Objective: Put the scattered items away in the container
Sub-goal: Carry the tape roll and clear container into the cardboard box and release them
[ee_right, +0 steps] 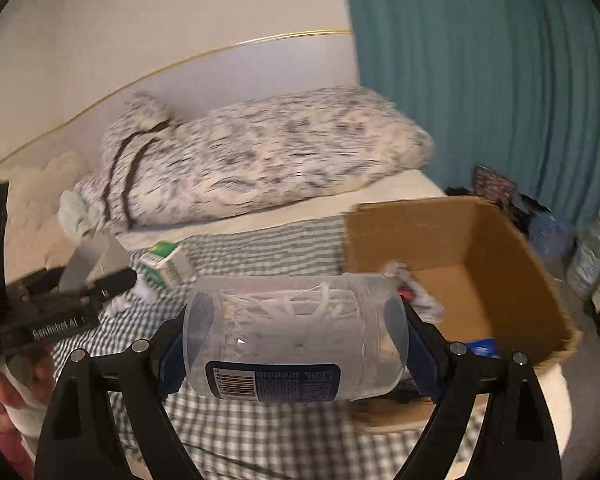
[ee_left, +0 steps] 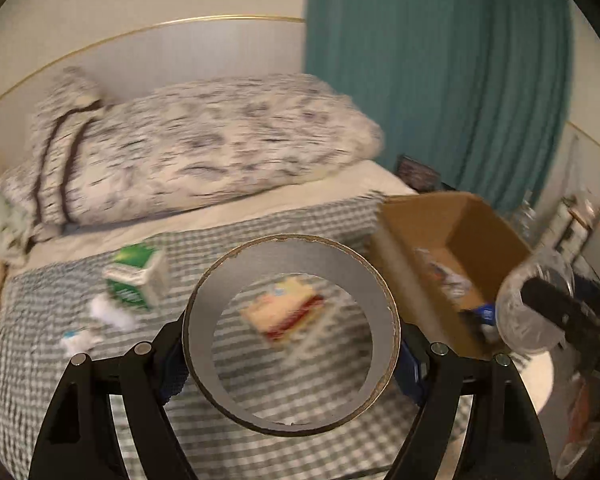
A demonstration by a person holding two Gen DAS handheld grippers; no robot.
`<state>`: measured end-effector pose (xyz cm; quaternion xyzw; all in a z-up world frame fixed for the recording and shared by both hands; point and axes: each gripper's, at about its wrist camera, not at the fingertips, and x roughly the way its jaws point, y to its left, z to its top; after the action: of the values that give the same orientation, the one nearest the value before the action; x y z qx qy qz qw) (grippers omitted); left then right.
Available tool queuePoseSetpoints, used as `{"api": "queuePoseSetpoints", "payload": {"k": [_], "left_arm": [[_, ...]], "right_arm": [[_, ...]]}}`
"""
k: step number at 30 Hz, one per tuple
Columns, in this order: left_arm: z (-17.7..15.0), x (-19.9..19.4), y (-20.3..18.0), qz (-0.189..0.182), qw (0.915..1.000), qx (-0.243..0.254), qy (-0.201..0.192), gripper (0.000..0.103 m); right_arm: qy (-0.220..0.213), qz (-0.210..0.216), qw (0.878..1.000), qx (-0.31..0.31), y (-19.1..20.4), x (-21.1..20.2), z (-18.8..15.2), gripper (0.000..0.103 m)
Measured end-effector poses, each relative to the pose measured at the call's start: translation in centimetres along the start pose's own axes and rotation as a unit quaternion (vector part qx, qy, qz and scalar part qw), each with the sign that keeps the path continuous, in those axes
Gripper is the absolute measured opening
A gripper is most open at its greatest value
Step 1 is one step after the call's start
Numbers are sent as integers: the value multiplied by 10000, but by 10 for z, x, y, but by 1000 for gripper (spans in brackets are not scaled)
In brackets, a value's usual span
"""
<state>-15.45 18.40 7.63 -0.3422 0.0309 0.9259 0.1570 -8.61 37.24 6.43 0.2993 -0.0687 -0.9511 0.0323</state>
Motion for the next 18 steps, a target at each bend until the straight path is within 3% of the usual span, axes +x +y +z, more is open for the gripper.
{"api": "queuePoseSetpoints", "payload": {"k": [6,9,12,18], "left_arm": [[11,32,-100,-712,9963,466,136,83],[10,49,-137,-788,9935,783,256,83],[5,66,-159,-680,9915,1065,295,83],[-4,91,-181,-934,9875,1175,479,83]], "right_arm": [[-56,-518,9977,441,-77,-10,9,89],[4,-682,9955,655,-107,-4,8,89],[76,-762,9940,776,-128,5,4,89],[234,-855,9926,829,-150,22,-3,89]]}}
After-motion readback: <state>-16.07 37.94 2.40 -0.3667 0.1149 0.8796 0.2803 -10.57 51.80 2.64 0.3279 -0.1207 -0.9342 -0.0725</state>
